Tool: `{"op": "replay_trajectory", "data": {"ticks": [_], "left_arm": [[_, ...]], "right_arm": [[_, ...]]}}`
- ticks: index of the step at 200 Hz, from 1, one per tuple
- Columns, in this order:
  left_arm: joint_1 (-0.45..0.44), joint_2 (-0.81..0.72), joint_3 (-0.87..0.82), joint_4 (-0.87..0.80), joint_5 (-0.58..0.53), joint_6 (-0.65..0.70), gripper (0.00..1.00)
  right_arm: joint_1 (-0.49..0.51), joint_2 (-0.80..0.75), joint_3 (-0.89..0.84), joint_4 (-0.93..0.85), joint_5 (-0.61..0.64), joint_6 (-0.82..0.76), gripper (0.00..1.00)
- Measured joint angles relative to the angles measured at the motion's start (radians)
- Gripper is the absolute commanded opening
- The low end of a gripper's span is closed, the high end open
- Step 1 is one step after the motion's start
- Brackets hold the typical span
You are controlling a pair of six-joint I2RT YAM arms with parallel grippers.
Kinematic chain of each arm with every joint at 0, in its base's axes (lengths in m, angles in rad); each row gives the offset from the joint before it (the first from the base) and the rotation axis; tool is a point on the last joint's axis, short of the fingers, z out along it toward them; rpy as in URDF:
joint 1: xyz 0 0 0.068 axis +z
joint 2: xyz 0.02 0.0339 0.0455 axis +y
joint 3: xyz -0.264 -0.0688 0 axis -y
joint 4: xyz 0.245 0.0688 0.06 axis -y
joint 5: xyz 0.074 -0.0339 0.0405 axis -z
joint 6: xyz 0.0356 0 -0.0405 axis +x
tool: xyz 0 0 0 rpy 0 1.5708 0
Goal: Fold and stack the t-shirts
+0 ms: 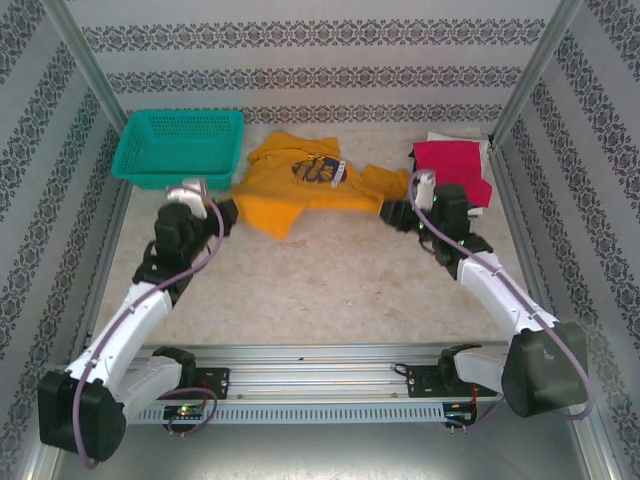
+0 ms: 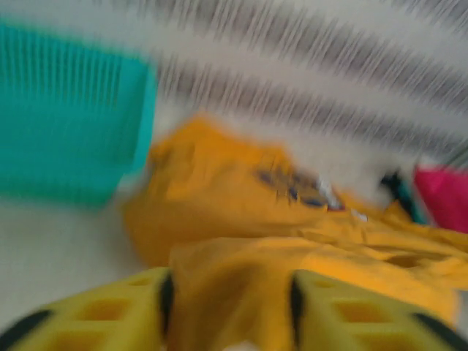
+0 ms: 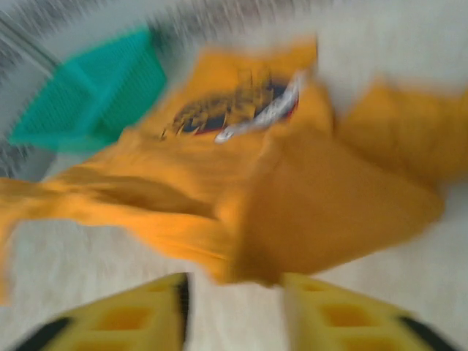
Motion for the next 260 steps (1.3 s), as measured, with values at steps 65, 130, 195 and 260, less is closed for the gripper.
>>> {"op": "replay_trajectory", "data": {"ticks": [65,130,195,260], "left_arm": [[0.000,-0.251,-0.137,-0.184,-0.119,-0.107,1.00],[-0.004,0.317,0.020,-0.140,-0.126,-0.166,0.92],[-0.013,0.649,0.230,-0.154,-0.112,-0.198,0.50],[-0.021,0.746,0.222,-0.127,-0.059,-0.252,0.25]], "right_arm": [[0.013,-0.155,-0.126,-0.030,0.089,0.070,0.86],[0.108,0.093,-0.020,-0.059,0.213,0.120,0.86],[0.216,0.345,0.166,-0.060,0.306,0.068,0.71],[0.270,0.697,0.578,-0.190,0.513,-0.084,0.67]]}}
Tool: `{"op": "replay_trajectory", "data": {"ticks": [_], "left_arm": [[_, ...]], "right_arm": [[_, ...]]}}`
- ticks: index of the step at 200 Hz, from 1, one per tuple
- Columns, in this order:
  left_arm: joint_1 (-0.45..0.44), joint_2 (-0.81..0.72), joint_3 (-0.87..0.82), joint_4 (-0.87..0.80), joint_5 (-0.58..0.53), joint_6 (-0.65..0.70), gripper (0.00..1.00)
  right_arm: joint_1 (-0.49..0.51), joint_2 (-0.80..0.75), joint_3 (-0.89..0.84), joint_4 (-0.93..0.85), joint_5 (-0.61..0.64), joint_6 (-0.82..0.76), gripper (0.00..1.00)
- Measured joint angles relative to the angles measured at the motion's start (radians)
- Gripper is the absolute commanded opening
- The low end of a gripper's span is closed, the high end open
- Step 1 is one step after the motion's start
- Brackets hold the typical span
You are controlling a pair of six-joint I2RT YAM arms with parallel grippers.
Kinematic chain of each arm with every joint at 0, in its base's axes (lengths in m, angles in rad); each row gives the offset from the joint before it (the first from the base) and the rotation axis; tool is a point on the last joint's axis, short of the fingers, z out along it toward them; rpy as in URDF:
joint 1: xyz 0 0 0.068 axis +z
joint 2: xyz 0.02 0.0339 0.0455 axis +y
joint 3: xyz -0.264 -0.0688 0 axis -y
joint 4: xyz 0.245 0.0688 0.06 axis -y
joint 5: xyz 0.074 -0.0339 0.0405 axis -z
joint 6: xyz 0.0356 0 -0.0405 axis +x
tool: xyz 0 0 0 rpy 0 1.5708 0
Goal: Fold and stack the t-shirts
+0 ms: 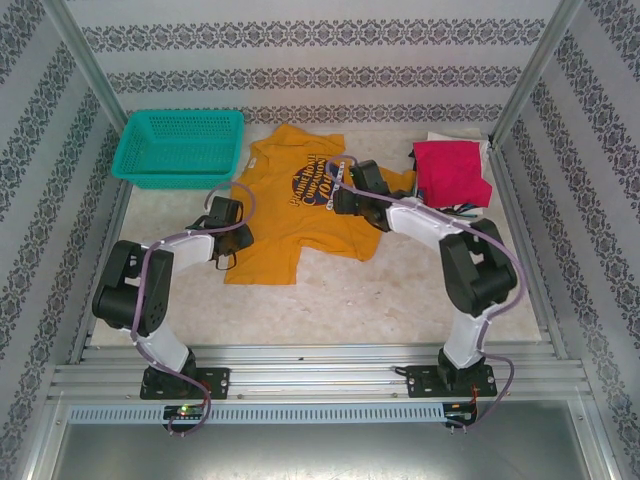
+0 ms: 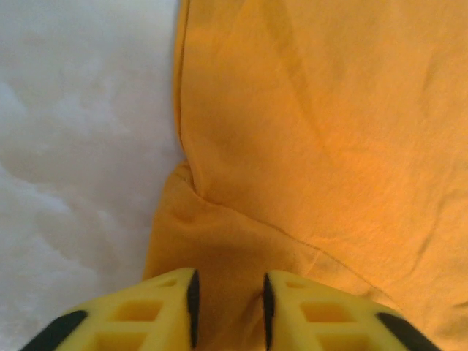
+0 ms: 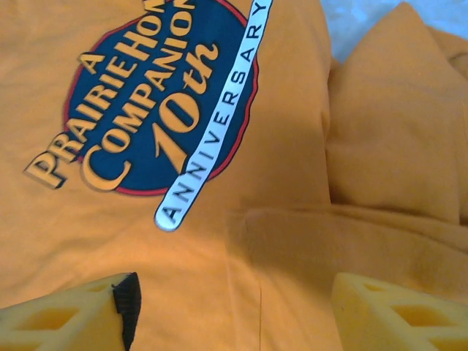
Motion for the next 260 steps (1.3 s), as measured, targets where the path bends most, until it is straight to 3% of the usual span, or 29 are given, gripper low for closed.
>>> {"op": "replay_trajectory", "data": {"ticks": [43,84,119,144,210,231,241,260], "left_arm": [[-0.003,0.016,-0.027,0.055,0.006,-0.032,0.01],[-0.003,0.012,-0.055,0.114,0.013,-0.052,0.00],[-0.003,-0.011,-0.084,0.128,0.010,-0.050,0.00],[-0.003,-0.030,-0.107,0.129,0.002,-0.048,0.00],[-0.003,-0.118,-0.198,0.129,-0.008,-0.043,0.00],[-0.003,-0.160,-0.223,0.100,-0.008,-0.036,0.00],[-0.003,-0.186,-0.238,0.084,-0.008,-0.036,0.00],[-0.003,-0.229,-0.262,0.055,-0.008,-0.037,0.00]], "right_arm": [[0.026,0.135,0.141,-0.117,0.071,-0.046,0.50],[0.025,0.206,0.184,-0.190,0.087,-0.056,0.36],[0.020,0.230,0.199,-0.227,0.096,-0.056,0.04],[0.004,0.185,0.139,-0.192,0.113,-0.029,0.00],[-0.172,-0.271,-0.352,-0.013,0.129,0.133,0.00],[-0.183,-0.342,-0.421,0.010,0.121,0.136,0.48],[-0.163,-0.342,-0.418,0.018,0.114,0.119,0.55],[-0.095,-0.314,-0.369,0.013,0.113,0.072,0.60]]}}
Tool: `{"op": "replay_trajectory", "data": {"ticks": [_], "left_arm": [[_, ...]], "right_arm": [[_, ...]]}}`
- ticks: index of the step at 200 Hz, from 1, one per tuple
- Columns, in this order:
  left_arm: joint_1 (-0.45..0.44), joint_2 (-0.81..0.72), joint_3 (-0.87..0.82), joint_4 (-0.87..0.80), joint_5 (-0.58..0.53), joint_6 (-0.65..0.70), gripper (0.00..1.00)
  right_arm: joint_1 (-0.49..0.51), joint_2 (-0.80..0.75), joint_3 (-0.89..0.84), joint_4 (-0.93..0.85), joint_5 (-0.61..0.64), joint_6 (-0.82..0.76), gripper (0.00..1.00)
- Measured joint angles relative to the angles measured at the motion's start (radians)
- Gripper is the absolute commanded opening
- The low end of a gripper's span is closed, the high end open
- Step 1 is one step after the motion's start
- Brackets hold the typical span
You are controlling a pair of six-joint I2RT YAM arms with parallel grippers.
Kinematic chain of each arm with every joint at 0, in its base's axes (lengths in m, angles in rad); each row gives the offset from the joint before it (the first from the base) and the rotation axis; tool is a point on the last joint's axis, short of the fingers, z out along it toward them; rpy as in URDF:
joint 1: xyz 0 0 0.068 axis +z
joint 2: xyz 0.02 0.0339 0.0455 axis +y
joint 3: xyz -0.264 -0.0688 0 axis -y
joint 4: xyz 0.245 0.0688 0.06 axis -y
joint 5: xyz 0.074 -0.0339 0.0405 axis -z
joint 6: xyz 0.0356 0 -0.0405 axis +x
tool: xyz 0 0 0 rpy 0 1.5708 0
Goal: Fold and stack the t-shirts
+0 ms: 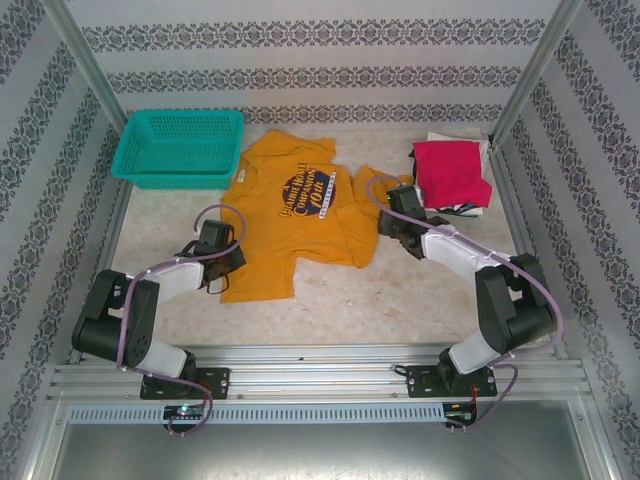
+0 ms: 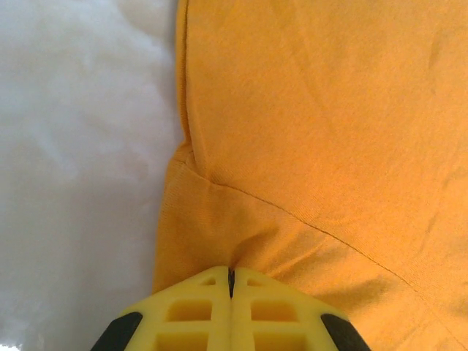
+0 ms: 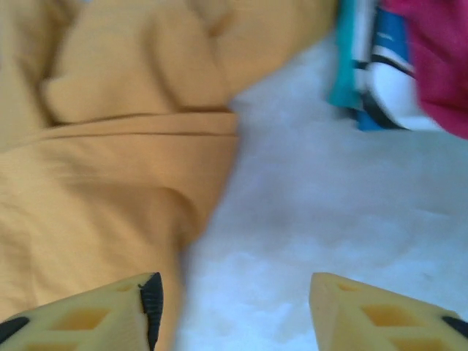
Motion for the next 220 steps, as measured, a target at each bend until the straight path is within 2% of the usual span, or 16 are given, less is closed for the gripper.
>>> {"op": "replay_trajectory", "data": {"ticks": [14,45,80,100,116,148,180,220], "left_arm": [[0.000,-0.036,-0.018,-0.021,0.000,0.000,0.00],[0.000,-0.108,-0.051,-0.065,-0.010,0.000,0.00],[0.000,-0.140,-0.052,-0.102,-0.031,0.011,0.00],[0.000,-0.145,-0.052,-0.105,-0.042,0.016,0.00],[0.000,-0.145,-0.052,-0.111,-0.048,0.020,0.00],[0.000,-0.145,-0.052,-0.120,-0.062,0.020,0.00],[0.000,-0.145,-0.052,-0.120,-0.070,0.020,0.00],[0.000,-0.143,-0.052,-0.120,-0.072,0.019,0.00]], "right_arm": [[0.061,0.055,0.081,-0.003,0.006,-0.032,0.61],[0.179,0.242,0.309,-0.015,0.031,-0.080,0.51],[0.245,0.431,0.483,-0.075,0.060,-0.098,0.47],[0.249,0.508,0.544,-0.136,0.068,-0.102,0.39],[0.249,0.542,0.569,-0.179,0.074,-0.112,0.28],[0.237,0.536,0.550,-0.209,0.091,-0.096,0.00],[0.188,0.424,0.383,-0.166,0.106,-0.061,0.00],[0.071,0.172,0.083,-0.036,0.109,0.054,0.00]]}}
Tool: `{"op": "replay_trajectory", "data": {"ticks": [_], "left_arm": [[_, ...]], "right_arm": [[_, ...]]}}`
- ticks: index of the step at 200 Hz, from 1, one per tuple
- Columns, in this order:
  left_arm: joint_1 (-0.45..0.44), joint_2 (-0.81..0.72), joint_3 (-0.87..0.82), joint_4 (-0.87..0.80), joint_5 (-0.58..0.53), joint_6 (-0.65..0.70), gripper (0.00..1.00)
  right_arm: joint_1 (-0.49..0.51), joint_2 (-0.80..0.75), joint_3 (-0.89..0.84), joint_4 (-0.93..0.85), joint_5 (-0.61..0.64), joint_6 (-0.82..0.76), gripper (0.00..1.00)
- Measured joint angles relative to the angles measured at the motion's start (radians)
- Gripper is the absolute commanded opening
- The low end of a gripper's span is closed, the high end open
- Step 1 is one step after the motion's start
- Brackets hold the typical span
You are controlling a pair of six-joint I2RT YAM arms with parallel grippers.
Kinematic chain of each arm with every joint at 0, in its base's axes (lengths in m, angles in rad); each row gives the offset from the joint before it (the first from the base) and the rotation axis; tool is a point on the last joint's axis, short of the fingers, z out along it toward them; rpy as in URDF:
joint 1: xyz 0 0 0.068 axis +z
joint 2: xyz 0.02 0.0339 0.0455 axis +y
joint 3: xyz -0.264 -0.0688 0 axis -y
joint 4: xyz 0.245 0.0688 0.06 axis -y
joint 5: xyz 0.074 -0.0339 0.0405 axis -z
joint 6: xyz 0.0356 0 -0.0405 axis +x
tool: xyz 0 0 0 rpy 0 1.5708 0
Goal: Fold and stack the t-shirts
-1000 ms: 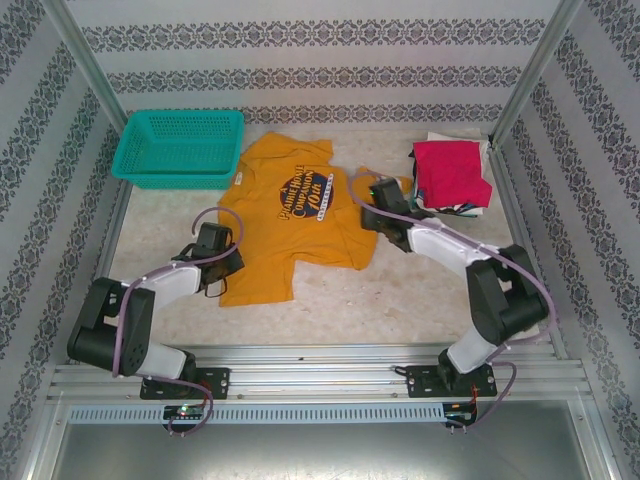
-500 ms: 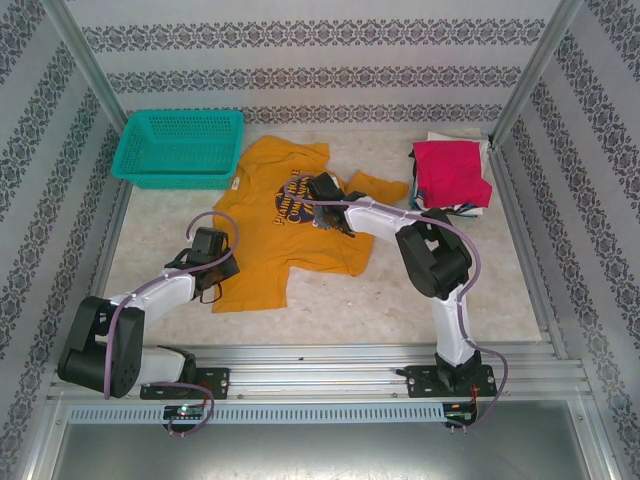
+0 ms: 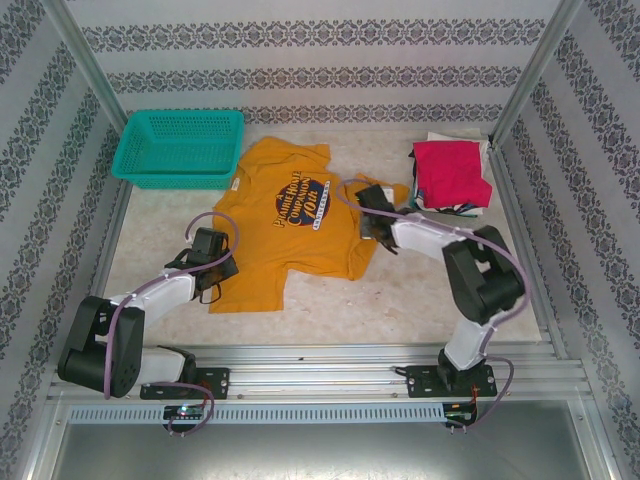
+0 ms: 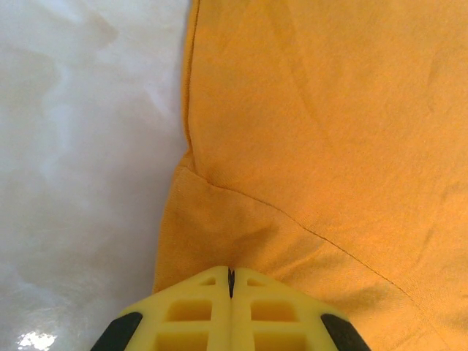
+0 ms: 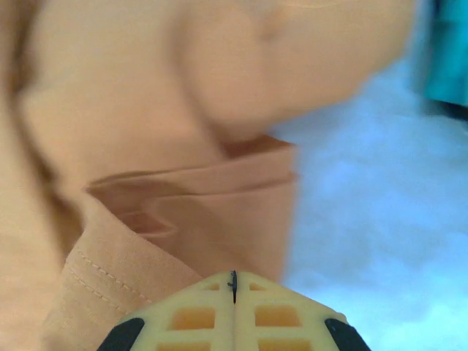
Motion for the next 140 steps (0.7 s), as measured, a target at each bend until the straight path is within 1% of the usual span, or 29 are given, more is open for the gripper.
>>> {"op": "replay_trajectory", "data": {"ticks": [25,41,55,76,97,120,128,133,140], "left_arm": [[0.000,0.001,0.002,-0.006,0.000,0.000,0.00],[0.000,0.000,0.006,-0.014,0.000,0.000,0.00],[0.000,-0.008,0.011,-0.030,0.000,0.001,0.03],[0.000,-0.041,0.012,-0.050,-0.004,0.008,0.12],[0.000,-0.076,0.020,-0.071,-0.018,0.020,0.21],[0.000,-0.101,0.046,-0.097,-0.043,0.028,0.29],[0.000,-0.106,0.060,-0.106,-0.053,0.031,0.33],[0.000,-0.107,0.071,-0.111,-0.059,0.036,0.39],[0.000,-0.107,0.086,-0.115,-0.067,0.040,0.46]], "right_arm": [[-0.042,-0.142,-0.167,0.056,0.005,0.094,0.00],[-0.049,-0.213,-0.251,0.054,0.016,0.150,0.00],[-0.051,-0.278,-0.316,0.037,0.033,0.198,0.00],[-0.058,-0.389,-0.398,-0.005,0.064,0.262,0.00],[-0.056,-0.492,-0.444,-0.056,0.091,0.325,0.00],[-0.012,-0.612,-0.478,-0.125,0.154,0.411,0.00],[0.012,-0.655,-0.489,-0.148,0.177,0.437,0.00],[0.025,-0.683,-0.495,-0.163,0.192,0.451,0.00],[0.043,-0.721,-0.501,-0.185,0.213,0.470,0.07]]}}
